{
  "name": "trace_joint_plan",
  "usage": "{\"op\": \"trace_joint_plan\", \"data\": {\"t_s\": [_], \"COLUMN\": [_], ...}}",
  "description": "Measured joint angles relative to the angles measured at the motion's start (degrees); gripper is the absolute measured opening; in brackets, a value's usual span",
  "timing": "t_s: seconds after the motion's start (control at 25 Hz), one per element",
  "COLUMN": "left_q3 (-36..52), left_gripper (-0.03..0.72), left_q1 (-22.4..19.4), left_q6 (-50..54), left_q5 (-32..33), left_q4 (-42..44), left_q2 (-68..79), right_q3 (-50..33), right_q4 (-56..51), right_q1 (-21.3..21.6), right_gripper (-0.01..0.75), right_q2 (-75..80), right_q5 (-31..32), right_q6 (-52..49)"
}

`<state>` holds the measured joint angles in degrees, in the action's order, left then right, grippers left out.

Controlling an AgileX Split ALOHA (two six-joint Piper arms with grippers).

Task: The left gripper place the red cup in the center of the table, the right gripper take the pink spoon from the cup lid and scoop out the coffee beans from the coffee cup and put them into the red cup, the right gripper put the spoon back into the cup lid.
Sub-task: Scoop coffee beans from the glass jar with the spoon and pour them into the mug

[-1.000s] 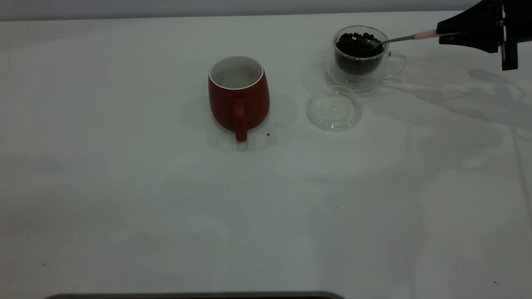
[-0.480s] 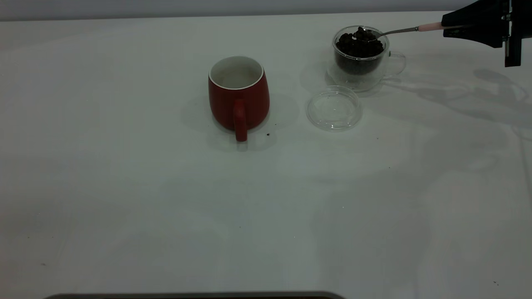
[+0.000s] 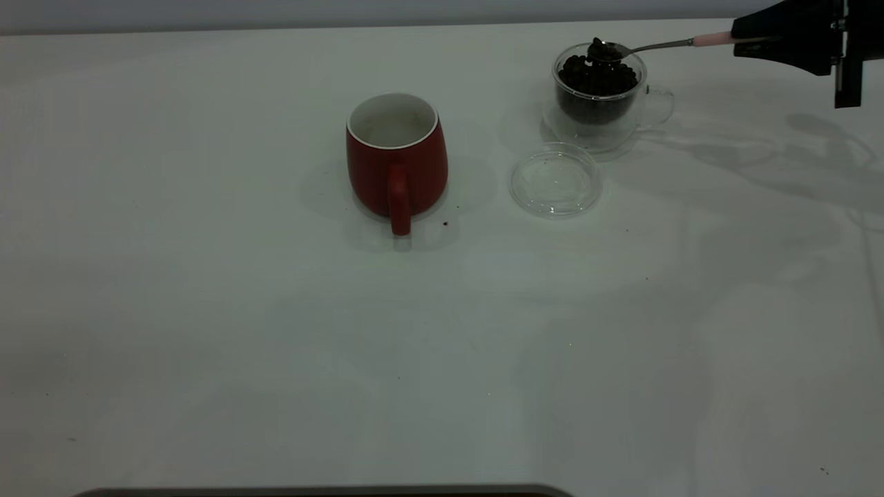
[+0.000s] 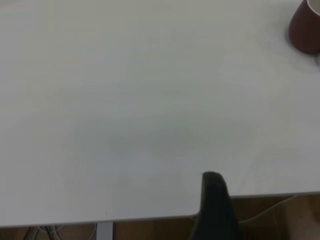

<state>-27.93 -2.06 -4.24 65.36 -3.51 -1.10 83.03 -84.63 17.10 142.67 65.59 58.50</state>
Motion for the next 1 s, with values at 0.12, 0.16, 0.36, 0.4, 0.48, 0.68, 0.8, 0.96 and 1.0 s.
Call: {"op": "trace_joint_plan", "data": {"t_s": [0.12, 0.16, 0.36, 0.4, 0.48, 0.68, 0.8, 0.96, 1.0], "left_q3": [0.0, 0.0, 0.0, 0.0, 0.0, 0.0, 0.0, 0.0, 0.0], "left_gripper": [0.586, 0.586, 0.586, 0.586, 0.586, 0.586, 0.586, 0.586, 0.586], "left_q1": [0.0, 0.0, 0.0, 0.0, 0.0, 0.0, 0.0, 0.0, 0.0], "left_q6": [0.0, -0.1, -0.1, -0.1, -0.1, -0.1, -0.1, -0.1, -0.1], "left_q5": [0.0, 0.0, 0.0, 0.0, 0.0, 0.0, 0.0, 0.0, 0.0], "left_q4": [0.0, 0.0, 0.0, 0.0, 0.0, 0.0, 0.0, 0.0, 0.0], "left_q2": [0.0, 0.0, 0.0, 0.0, 0.0, 0.0, 0.0, 0.0, 0.0], "right_q3": [0.0, 0.0, 0.0, 0.0, 0.0, 0.0, 0.0, 0.0, 0.0], "right_q4": [0.0, 0.0, -0.6, -0.7, -1.4, -3.0, -3.2, -4.4, -5.1], "right_q1": [-1.7, -2.5, -6.9, -7.8, -9.6, -14.0, -16.2, -18.7, -19.2], "right_gripper": [0.113, 0.113, 0.113, 0.113, 0.113, 0.113, 0.113, 0.113, 0.113], "right_q2": [0.0, 0.0, 0.0, 0.0, 0.0, 0.0, 0.0, 0.0, 0.0], "right_q5": [0.0, 0.0, 0.0, 0.0, 0.0, 0.0, 0.0, 0.0, 0.0], "right_q6": [-0.2, -0.3, -0.3, -0.3, -0.3, -0.3, -0.3, 0.0, 0.3]}}
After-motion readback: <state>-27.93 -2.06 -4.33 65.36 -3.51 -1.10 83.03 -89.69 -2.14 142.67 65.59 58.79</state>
